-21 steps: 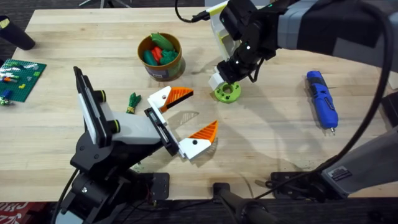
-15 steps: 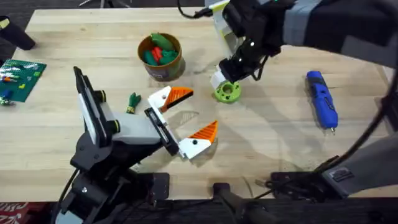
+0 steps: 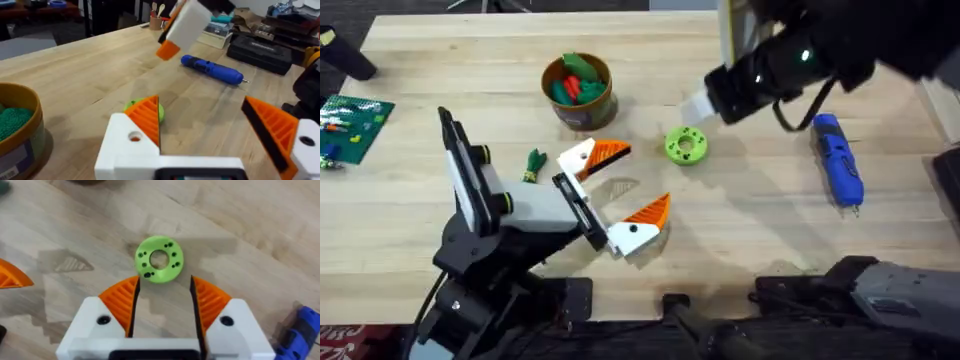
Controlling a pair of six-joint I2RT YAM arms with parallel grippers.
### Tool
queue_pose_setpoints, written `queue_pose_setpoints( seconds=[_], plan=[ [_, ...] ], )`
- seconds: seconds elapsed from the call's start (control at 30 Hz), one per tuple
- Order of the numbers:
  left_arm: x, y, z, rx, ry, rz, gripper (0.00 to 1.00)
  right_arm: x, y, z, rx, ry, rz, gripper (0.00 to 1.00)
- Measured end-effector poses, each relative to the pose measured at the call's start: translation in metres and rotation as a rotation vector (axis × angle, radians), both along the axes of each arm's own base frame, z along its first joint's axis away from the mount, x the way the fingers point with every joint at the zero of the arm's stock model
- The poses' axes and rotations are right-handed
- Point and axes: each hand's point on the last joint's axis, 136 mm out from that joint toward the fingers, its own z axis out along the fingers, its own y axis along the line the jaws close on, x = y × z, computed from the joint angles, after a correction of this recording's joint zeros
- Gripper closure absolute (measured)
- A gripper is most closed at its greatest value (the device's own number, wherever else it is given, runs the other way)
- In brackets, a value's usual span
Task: Pick up the gripper from the table and insert it into the empty holder that is missing its gripper. Then pick up a screw, insert it into the mounting hole, and use the screwdriver to tighten it. Finally, clean up the table by picking up the vegetable and placing it into the bucket.
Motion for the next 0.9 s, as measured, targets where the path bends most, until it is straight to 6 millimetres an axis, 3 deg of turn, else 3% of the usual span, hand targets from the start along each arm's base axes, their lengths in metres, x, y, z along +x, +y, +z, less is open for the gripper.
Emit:
queue_pose_setpoints(
  seconds=[0.37, 0.67, 0.9],
  plan=[
    [0.0, 0.0, 0.0, 0.0, 0.0, 0.0, 0.016, -0.017, 0.011, -0.096, -0.052, 0.127, -0.066, 0.414],
    [0.0, 0.0, 0.0, 0.0, 0.0, 0.0, 0.016, -0.015, 0.019, -0.134, -0.072, 0.21, -0.095, 0.414],
    [0.0, 0.0, 0.0, 0.0, 0.0, 0.0, 0.016, -0.015, 0.019, -0.134, -0.068, 0.211, -0.094, 0.414]
  ],
)
